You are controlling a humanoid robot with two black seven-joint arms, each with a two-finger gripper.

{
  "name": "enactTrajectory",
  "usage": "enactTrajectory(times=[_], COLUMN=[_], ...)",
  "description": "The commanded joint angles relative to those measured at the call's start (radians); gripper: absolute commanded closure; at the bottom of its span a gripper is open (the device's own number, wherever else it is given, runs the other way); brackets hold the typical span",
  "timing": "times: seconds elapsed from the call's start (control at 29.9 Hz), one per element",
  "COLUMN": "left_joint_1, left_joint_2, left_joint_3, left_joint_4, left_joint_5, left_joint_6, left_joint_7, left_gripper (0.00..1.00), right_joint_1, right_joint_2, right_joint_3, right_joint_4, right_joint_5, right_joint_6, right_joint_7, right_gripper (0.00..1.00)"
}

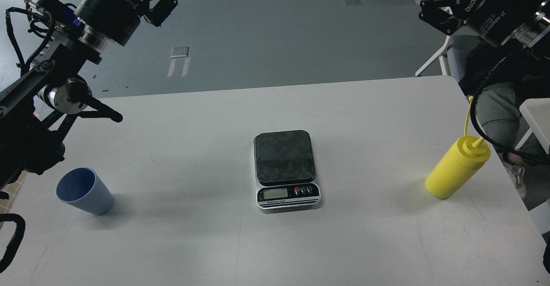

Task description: Pour seasoning into cup on scale with both arms

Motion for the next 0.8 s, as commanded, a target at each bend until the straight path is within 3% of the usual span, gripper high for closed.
enactTrajectory(times=[0.0, 0.43, 0.77], left_joint_1=[0.005, 0.031, 0.031], left_joint_2=[-0.010, -0.066, -0.165], left_joint_3=[0.007, 0.016, -0.061], left_joint_4=[0.000, 0.001, 0.000], left_joint_5=[0.000, 0.001, -0.009], left_joint_6=[-0.005, -0.014, 0.001], left_joint_7=[0.000, 0.000, 0.000], left_gripper=[0.02, 0.02, 0.02], right_joint_1=[-0.002, -0.036, -0.033], right_joint_2=[0.003, 0.048, 0.279], right_joint_3=[0.014, 0.017, 0.140], right_joint_4=[0.001, 0.000, -0.003], right_joint_5=[0.003, 0.001, 0.001], right_joint_6=[0.000, 0.000, 0.000], right_joint_7=[0.004, 0.007, 0.018], right_gripper=[0.01, 0.01, 0.01])
